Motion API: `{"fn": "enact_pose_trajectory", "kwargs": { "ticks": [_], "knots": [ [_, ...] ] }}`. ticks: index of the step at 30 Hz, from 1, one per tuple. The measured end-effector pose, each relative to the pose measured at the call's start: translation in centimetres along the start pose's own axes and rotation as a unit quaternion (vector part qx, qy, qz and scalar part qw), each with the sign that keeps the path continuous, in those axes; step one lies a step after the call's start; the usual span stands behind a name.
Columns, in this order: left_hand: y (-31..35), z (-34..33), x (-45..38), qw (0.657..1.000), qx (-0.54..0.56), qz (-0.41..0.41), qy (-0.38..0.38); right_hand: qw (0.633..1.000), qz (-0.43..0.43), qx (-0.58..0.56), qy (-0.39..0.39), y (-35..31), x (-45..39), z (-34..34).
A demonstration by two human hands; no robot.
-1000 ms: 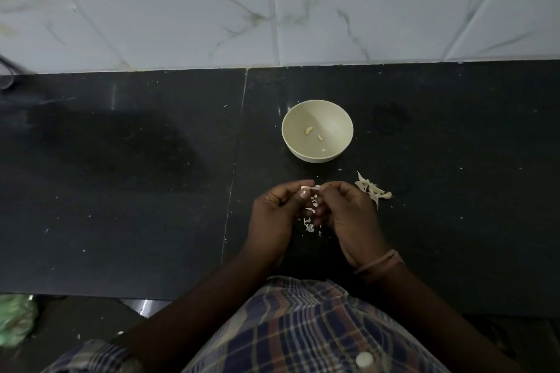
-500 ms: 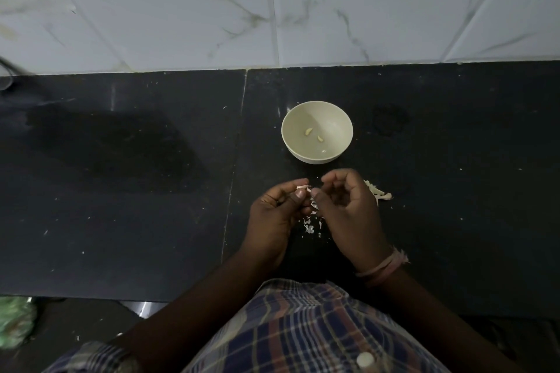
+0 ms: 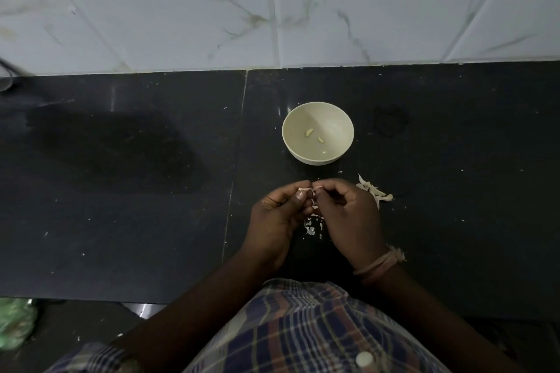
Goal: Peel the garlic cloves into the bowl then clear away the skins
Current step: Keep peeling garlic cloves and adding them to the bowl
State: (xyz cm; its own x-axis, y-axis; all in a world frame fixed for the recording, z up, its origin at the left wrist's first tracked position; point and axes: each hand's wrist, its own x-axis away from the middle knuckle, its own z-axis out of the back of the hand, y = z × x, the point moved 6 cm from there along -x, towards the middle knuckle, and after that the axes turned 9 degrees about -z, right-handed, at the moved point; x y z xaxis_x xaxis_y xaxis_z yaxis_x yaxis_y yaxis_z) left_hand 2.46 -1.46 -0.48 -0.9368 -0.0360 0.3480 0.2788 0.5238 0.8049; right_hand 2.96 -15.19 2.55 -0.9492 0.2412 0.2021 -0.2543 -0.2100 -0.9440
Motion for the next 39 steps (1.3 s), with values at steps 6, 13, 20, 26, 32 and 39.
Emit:
{"fn": "enact_pose_trajectory", "kwargs": {
  "ticks": [6, 13, 20, 26, 32, 39],
  "knots": [
    [0.1, 0.4, -0.5, 1.000, 0.010, -0.001, 0.004, 1.000, -0.004, -0.011, -0.016, 0.6, -0.2, 0.3],
    [-0.2, 0.6, -0.5, 1.000, 0.006, -0.001, 0.002, 0.985, 0.138, 0.100, -0.018, -1.3, 0.6, -0.1],
    [-0.4, 0.2, -0.1, 1.000, 0.015, 0.014, 0.002, 1.000, 0.017, 0.022, 0.009, 0.4, -0.3, 0.1],
    [-0.4, 0.4, -0.4, 1.000, 0.003, 0.008, 0.003, 0.997, -0.063, -0.049, -0.019, 1.4, -0.7, 0.2],
    [-0.4, 0.4, -0.4, 1.000, -0.008, 0.002, -0.001, 0.997, -0.065, -0.001, -0.032, 1.0, -0.5, 0.0],
    [-0.3, 0.2, -0.3, 0.999, -0.032, -0.007, -0.008, 0.994, -0.091, -0.046, -0.045, 1.0, -0.1, -0.2]
  ]
}}
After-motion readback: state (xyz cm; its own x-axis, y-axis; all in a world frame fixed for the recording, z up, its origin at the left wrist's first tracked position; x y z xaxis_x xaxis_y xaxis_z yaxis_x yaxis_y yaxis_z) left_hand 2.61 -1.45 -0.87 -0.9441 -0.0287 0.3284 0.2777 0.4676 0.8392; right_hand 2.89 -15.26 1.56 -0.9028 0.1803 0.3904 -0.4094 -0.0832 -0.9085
